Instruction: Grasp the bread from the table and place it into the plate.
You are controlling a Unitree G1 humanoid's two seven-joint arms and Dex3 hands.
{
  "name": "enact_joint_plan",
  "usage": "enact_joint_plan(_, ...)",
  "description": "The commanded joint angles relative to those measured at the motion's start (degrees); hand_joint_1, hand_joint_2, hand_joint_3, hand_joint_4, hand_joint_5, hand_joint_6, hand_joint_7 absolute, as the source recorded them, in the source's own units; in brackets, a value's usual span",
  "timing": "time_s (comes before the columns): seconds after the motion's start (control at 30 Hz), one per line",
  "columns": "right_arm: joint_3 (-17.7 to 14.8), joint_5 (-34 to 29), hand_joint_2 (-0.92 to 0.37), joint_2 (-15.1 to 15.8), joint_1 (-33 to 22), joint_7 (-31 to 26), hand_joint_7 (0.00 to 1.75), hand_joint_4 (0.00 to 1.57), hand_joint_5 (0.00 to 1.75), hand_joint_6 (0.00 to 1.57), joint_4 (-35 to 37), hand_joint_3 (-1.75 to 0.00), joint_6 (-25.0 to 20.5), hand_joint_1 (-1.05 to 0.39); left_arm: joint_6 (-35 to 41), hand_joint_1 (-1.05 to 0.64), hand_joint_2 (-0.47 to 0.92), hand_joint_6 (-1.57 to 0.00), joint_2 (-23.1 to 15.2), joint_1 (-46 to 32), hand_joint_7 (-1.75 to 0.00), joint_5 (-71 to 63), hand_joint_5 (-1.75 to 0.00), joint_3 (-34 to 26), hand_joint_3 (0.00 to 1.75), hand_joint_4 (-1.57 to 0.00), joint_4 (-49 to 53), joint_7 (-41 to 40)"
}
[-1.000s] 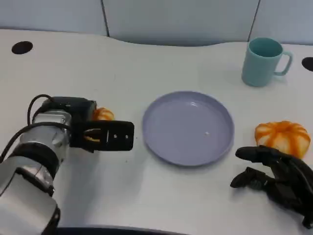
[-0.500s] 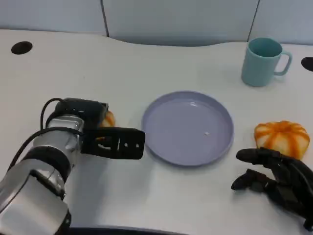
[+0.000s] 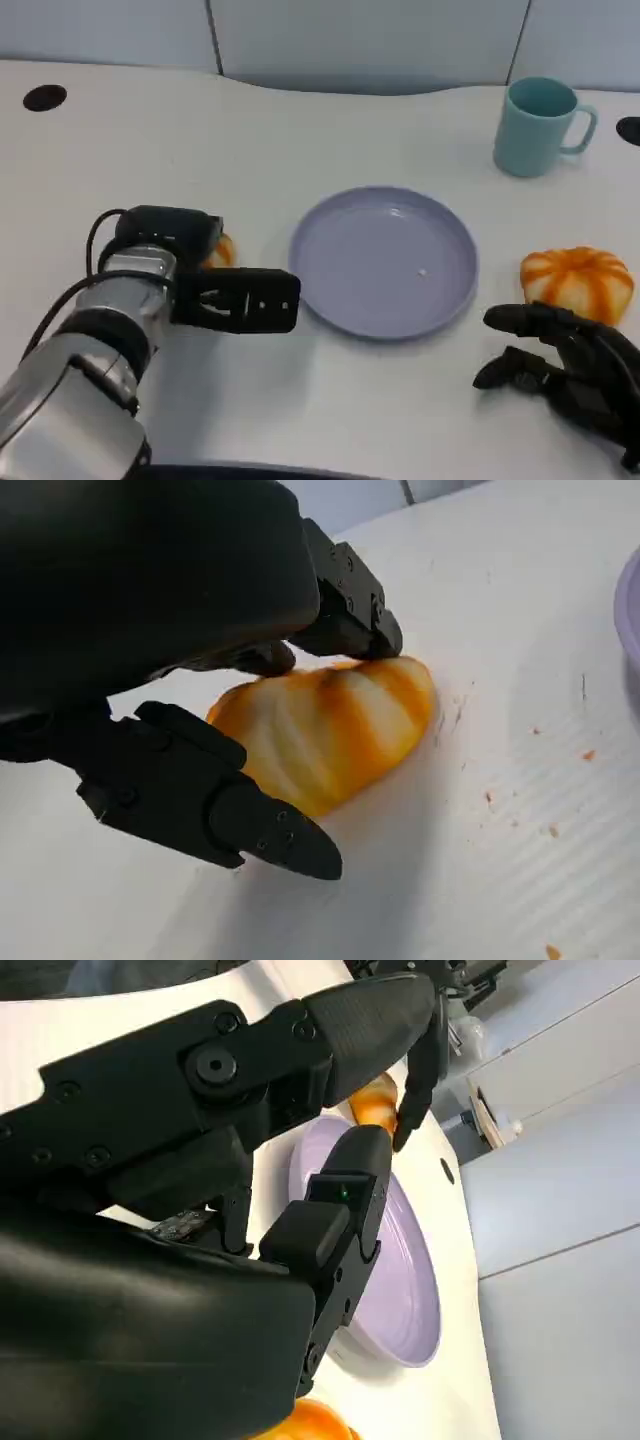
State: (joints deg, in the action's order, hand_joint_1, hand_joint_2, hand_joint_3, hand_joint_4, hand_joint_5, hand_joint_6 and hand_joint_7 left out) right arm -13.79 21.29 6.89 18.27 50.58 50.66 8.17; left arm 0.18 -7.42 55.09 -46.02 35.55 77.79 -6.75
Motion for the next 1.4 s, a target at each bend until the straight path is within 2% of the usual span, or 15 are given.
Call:
enact_joint_plan(0.03,-0.4,0.2,-0.92,0.4,-1.0,-0.2,0.5,0.7,1.07,0.82,0.5,-0.04,-0.4,-0.39,-0.1,-0.25,0.92,-0.78,-0.7,-1.4,-0.05,-0.1,-0.6,0.5,0.05,-0.72,1.0,0.2)
enact_joint_plan(0.17,-0.4,0.2,-0.92,0.4,-1.0,-0.2,0.5,0.7,1.07,0.82,0.5,-0.04,-0.4,-0.39,-0.1,-0.25,0.92,-0.79,-0.7,-1.4,-0.04,-0.1,-0.64,0.5,0.06,-0.72,1.0,0.2)
enact_joint_plan(0.2,-0.5,0.4,-0.92,0.5,-0.9,0.3,0.5,0.7,1.07,0.82,0.8,-0.04,-0.6,-0.39,-0.1,-0.27,0.92,-0.82,-0.6,-1.6,-0.05,0.3,-0.71,0.1,0.06,-0.73,1.0,-0.3)
enact_joint_plan(0.27,-0.7,0.8,-0.92,0.6,-0.8,1.0,0.5,0.69,1.07,0.82,1.1,-0.05,-0.9,-0.39,-0.1,-0.32,0.92,-0.93,-0.4,-1.9,-0.06,0.8,-1.06,-0.4,0.08,-0.7,1.0,-0.9)
enact_joint_plan(0.37,-0.6,0.6,-0.92,0.7,-0.8,0.7,0.5,0.69,1.07,0.82,1.4,-0.05,-0.5,-0.39,-0.2,-0.33,0.92,-0.92,-0.4,-2.2,-0.03,1.0,-1.17,-0.5,0.15,-0.67,1.0,-2.1)
enact_joint_plan(0.43,-0.3,0.1,-0.92,0.8,-1.0,-0.1,0.5,0.69,1.06,0.82,1.0,-0.05,-0.6,-0.38,-0.5,-0.31,0.92,-0.95,-0.6,-2.2,-0.04,1.0,-1.19,-0.3,0.18,-0.65,1.0,-2.2)
enact_joint_plan(0.53,0.1,-0.2,-0.92,0.8,-1.3,-1.1,0.5,0.69,1.07,0.84,-0.4,-0.04,-1.3,-0.38,-1.0,-0.31,0.92,-0.88,-0.9,-2.1,-0.01,1.4,-0.98,-0.7,0.4,-0.62,0.9,-2.3)
enact_joint_plan(0.77,-0.6,0.9,-0.92,0.5,-0.8,0.5,0.47,0.71,1.05,0.83,1.5,-0.03,-0.6,-0.39,-3.9,-0.3,0.92,-0.93,-1.7,-2.7,-0.02,4.1,-0.94,-3.6,0.1,-0.68,0.6,-4.4)
enact_joint_plan(0.83,-0.3,0.6,-0.92,0.6,-1.0,0.2,0.47,0.7,1.04,0.83,0.9,-0.04,-0.7,-0.4,-5.0,-0.32,0.92,-0.98,-2.3,-2.5,-0.03,4.8,-1.04,-4.4,0.06,-0.7,0.4,-5.1)
enact_joint_plan(1.1,0.0,0.2,-0.92,0.4,-1.3,-0.6,0.48,0.7,1.05,0.84,0.3,-0.05,-0.2,-0.4,-8.7,-0.32,0.92,-1.05,-4.1,-0.7,-0.08,6.1,-1.3,-6.2,0.26,-0.64,-0.2,-7.2)
enact_joint_plan(1.13,0.1,0.2,-0.92,0.5,-1.3,-0.7,0.49,0.71,1.06,0.84,0.2,-0.04,-0.4,-0.39,-9.6,-0.28,0.92,-0.83,-4.4,-0.2,-0.81,6.3,-1.56,-6.4,0.33,-0.62,-0.4,-7.3)
enact_joint_plan(1.17,0.0,0.2,-0.92,0.5,-1.2,-0.6,0.49,0.71,1.06,0.85,0.4,-0.04,-0.1,-0.39,-10.7,-0.27,0.92,-0.62,-4.9,0.5,-1.27,6.7,-1.65,-6.9,0.37,-0.61,-0.7,-7.7)
enact_joint_plan(1.2,0.0,0.2,-0.92,0.5,-1.2,-0.5,0.49,0.71,1.07,0.84,0.7,-0.04,0.1,-0.39,-11.8,-0.27,0.92,-0.58,-5.1,1.0,-1.5,7.4,-1.7,-7.6,0.38,-0.65,-1.0,-7.9)
enact_joint_plan(1.27,-0.1,0.3,-0.92,0.5,-1.0,-0.1,0.48,0.71,1.07,0.84,1.3,-0.04,0.3,-0.38,-13.0,-0.27,0.92,-0.54,-5.2,1.6,-1.69,8.4,-1.74,-8.8,0.39,-0.7,-1.4,-8.0)
enact_joint_plan(1.4,0.0,0.3,-0.92,0.6,-1.0,-0.4,0.48,0.71,1.06,0.84,1.3,-0.05,0.1,-0.37,-14.3,-0.24,0.92,-0.51,-5.2,2.1,-1.74,9.1,-1.75,-9.6,0.38,-0.7,-1.7,-7.6)
